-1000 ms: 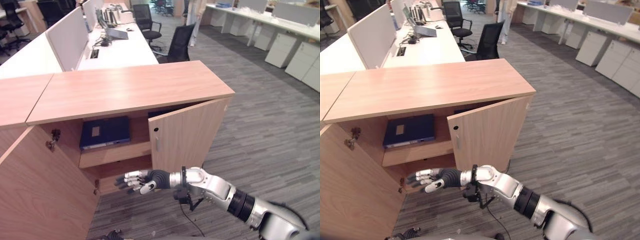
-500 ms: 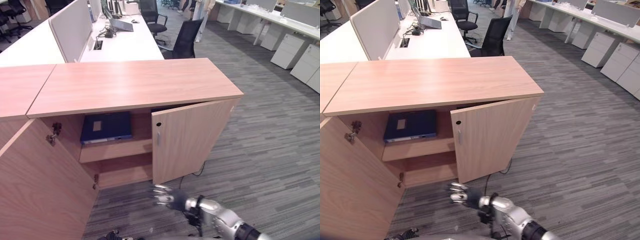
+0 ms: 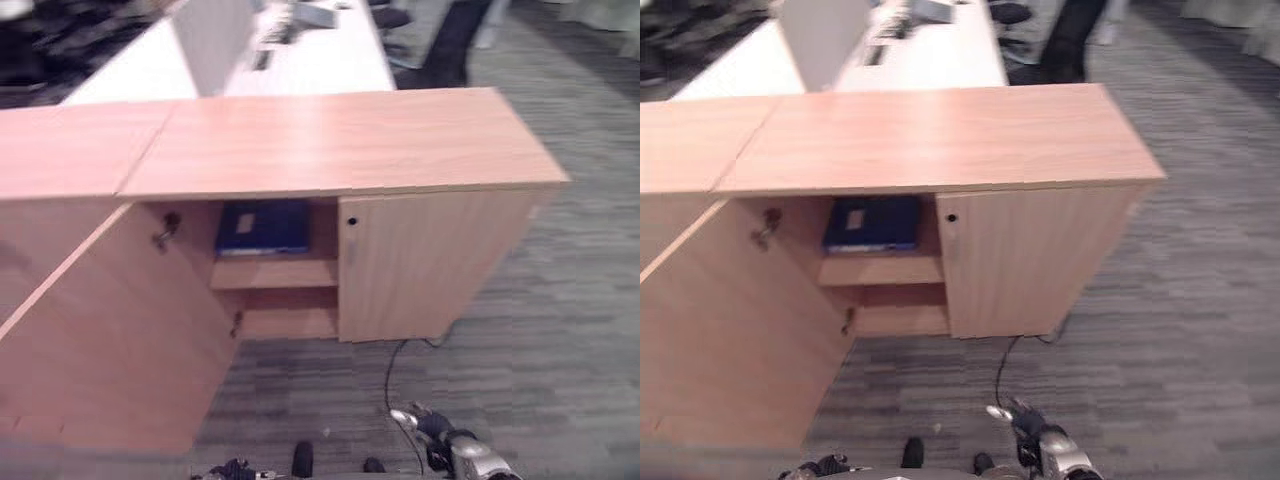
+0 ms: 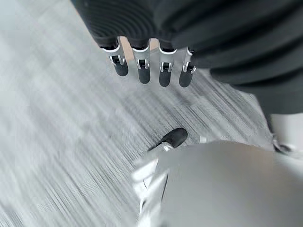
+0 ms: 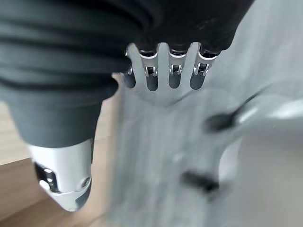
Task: Put the empty folder in the office cabinet
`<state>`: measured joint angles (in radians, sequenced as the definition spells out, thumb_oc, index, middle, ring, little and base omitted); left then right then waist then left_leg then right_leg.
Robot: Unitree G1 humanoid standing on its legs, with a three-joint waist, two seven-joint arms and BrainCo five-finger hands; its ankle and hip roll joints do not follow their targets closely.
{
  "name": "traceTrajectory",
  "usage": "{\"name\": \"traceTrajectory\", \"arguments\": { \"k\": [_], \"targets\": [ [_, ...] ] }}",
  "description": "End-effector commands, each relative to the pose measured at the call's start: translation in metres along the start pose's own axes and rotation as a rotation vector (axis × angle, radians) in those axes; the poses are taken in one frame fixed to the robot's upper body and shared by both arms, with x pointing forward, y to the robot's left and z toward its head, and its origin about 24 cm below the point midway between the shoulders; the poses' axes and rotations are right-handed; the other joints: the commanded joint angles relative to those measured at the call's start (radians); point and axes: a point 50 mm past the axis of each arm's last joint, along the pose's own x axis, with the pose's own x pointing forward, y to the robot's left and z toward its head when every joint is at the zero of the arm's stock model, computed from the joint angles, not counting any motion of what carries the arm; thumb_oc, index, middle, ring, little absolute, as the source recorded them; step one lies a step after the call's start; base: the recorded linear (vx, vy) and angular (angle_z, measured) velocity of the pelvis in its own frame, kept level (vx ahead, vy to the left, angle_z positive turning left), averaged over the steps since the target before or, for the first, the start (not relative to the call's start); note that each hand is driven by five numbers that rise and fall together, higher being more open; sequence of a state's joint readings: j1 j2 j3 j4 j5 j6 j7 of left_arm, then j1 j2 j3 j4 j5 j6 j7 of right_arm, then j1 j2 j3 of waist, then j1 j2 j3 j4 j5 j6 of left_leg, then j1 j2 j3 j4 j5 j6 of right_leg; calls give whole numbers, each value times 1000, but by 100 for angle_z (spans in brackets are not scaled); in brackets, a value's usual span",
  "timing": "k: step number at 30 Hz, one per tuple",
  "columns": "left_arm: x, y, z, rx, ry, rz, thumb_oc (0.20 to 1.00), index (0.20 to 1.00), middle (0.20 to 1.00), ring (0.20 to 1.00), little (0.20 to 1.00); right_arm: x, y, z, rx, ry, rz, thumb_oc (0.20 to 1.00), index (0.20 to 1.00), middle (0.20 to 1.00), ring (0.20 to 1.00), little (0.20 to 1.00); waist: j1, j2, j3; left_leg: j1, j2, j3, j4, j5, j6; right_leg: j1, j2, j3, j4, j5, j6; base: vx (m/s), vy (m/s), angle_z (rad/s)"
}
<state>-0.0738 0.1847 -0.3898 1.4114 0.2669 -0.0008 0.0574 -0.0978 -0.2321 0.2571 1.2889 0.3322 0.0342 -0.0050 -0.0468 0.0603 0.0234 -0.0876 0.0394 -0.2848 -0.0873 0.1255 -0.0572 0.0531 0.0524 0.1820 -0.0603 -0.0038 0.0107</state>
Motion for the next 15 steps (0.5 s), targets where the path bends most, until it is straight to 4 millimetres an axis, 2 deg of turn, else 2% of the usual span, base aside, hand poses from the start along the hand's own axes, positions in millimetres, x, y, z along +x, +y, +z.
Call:
{"name": "traceTrajectory", "arguments": {
  "k": [1,4,5,6,10,13,14,15],
  "targets": [
    [-1,5,-15,-50,83,18,1000,1000,1000,1000,1000,0,6,-3,60,2,-50,1000,1000,1000,1000,1000,3,-65,-36,59,-118,25,0,-126,46,-135,-45,13,30,-3,109,96,-213,99],
    [-1,8,-18,-81,94,28,1000,1000,1000,1000,1000,-1,-1,-19,97,53,-78,1000,1000,1000,1000,1000,14,-67,-40,64,-103,-19,0,-120,26,-110,-45,-48,18,-19,97,72,-193,72],
    [-1,8,-18,-81,94,28,1000,1000,1000,1000,1000,-2,-1,-19,97,53,-78,1000,1000,1000,1000,1000,11,-67,-39,65,-103,-23,0,-119,26,-108,-46,-52,18,-20,96,50,-265,62],
    [-1,13,-22,-98,103,39,1000,1000,1000,1000,1000,-3,-8,-29,99,73,-93,1000,1000,1000,1000,1000,22,-66,-34,72,-88,-62,0,-113,7,-93,-45,-104,19,-32,87,26,-187,57],
    [-2,18,-26,-164,114,51,1000,1000,1000,1000,1000,-5,-14,-36,68,86,-111,1000,1000,1000,1000,1000,37,-65,-24,72,-67,-99,12,-104,-12,-72,-37,-158,16,-46,74,12,-191,63],
    [-2,19,-26,-253,111,60,1000,1000,1000,1000,1000,-6,-21,-39,63,93,-133,1000,1000,1000,1000,1000,55,-66,1,28,-71,-128,91,-115,-27,-47,-37,-213,2,-53,63,-68,-152,43],
    [-2,17,-25,-332,109,66,1000,1000,1000,1000,1000,-6,-25,-39,78,90,-149,1000,1000,1000,1000,1000,67,-66,22,-5,-78,-125,142,-120,-32,-27,-39,-248,-10,-60,58,-145,-115,59],
    [-1,15,-22,-384,101,71,1000,1000,1000,1000,1000,-6,-29,-37,92,79,-165,1000,1000,1000,1000,1000,65,-69,33,-44,-73,-82,173,-116,-35,-20,-46,-279,-19,-65,61,-119,-70,61]
  ]
}}
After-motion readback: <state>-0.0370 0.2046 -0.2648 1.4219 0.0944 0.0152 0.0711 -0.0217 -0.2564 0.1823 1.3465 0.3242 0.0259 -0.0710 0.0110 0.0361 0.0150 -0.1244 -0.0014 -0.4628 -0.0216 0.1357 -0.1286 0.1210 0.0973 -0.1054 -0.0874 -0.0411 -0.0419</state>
